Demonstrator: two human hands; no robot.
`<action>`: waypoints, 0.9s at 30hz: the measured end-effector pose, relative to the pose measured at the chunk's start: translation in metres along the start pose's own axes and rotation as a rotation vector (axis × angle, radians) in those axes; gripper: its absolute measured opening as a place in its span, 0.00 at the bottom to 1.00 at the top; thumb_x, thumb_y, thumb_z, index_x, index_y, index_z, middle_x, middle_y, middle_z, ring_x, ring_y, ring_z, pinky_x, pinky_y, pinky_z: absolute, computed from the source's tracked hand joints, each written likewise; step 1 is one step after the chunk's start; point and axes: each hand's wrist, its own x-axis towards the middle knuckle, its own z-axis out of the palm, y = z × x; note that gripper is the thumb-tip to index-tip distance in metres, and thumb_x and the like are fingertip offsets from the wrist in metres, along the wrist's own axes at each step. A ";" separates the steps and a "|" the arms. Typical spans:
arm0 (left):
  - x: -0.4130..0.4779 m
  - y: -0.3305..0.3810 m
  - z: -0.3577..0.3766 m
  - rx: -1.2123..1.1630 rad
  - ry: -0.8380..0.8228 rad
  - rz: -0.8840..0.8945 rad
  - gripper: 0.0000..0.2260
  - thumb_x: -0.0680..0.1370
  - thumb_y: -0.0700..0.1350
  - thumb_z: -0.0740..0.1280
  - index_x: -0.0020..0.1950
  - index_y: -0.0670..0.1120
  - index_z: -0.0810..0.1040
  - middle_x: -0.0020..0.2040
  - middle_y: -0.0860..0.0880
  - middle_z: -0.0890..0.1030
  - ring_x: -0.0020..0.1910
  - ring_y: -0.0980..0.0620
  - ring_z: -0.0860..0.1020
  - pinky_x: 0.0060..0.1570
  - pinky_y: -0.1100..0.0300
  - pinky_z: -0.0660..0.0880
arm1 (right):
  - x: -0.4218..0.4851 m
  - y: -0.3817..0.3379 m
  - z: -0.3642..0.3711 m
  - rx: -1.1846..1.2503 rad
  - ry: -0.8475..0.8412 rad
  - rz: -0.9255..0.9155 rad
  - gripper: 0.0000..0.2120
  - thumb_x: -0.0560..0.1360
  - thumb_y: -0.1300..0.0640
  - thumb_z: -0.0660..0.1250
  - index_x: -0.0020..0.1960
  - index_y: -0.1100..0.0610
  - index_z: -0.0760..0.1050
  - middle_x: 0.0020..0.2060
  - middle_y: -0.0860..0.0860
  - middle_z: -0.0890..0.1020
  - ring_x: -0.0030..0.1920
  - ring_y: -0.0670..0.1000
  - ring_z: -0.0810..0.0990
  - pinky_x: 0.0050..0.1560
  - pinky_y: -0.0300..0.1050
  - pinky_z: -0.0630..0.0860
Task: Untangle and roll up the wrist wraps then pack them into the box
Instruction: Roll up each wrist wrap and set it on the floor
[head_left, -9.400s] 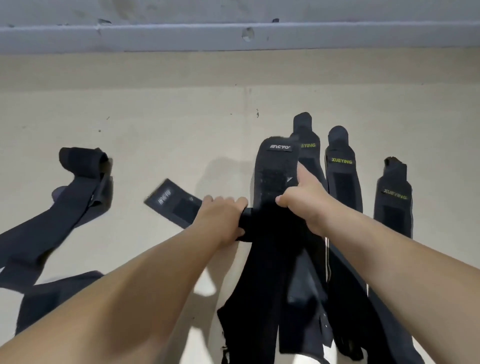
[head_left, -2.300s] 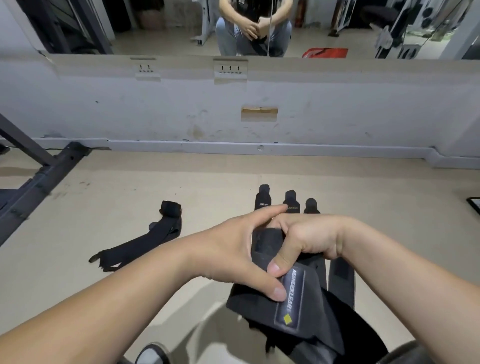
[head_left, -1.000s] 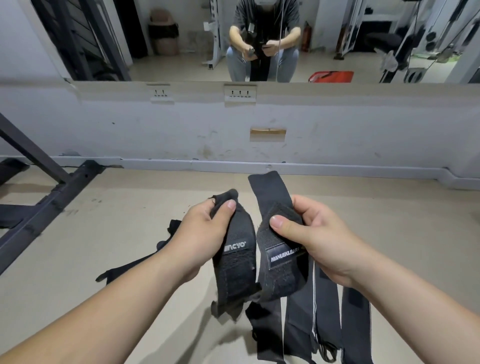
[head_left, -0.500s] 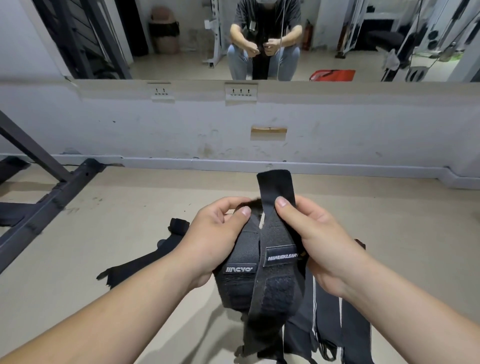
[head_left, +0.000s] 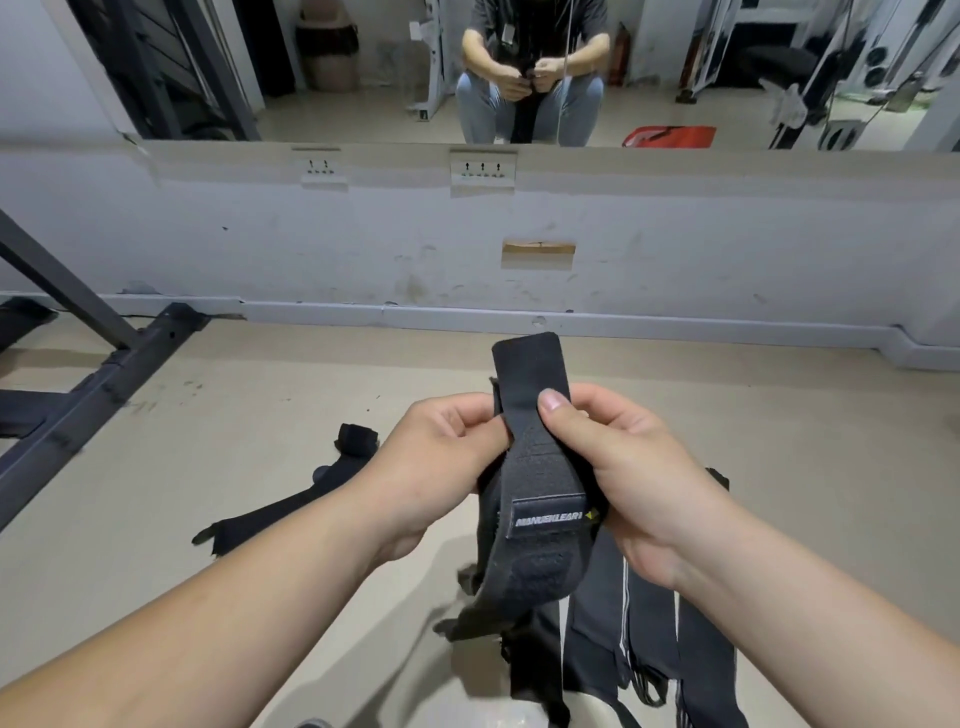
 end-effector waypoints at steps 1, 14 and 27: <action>-0.001 0.000 0.002 0.000 -0.008 -0.002 0.09 0.83 0.49 0.70 0.55 0.45 0.87 0.49 0.45 0.89 0.41 0.51 0.83 0.43 0.60 0.78 | 0.001 0.000 0.000 0.003 0.016 -0.009 0.07 0.80 0.54 0.71 0.53 0.57 0.84 0.44 0.58 0.87 0.40 0.55 0.85 0.41 0.45 0.81; -0.005 0.004 0.003 0.055 -0.068 0.046 0.11 0.85 0.48 0.66 0.63 0.52 0.86 0.54 0.49 0.89 0.47 0.54 0.86 0.49 0.60 0.79 | 0.003 -0.001 -0.003 -0.057 0.061 -0.063 0.03 0.78 0.57 0.74 0.47 0.56 0.84 0.39 0.59 0.87 0.34 0.52 0.85 0.32 0.40 0.78; -0.007 0.001 0.002 0.091 -0.129 0.089 0.13 0.88 0.41 0.59 0.65 0.46 0.83 0.54 0.49 0.89 0.49 0.56 0.86 0.48 0.65 0.79 | 0.008 0.004 -0.006 -0.146 0.109 -0.103 0.08 0.77 0.55 0.76 0.54 0.57 0.83 0.39 0.58 0.88 0.37 0.55 0.87 0.37 0.45 0.79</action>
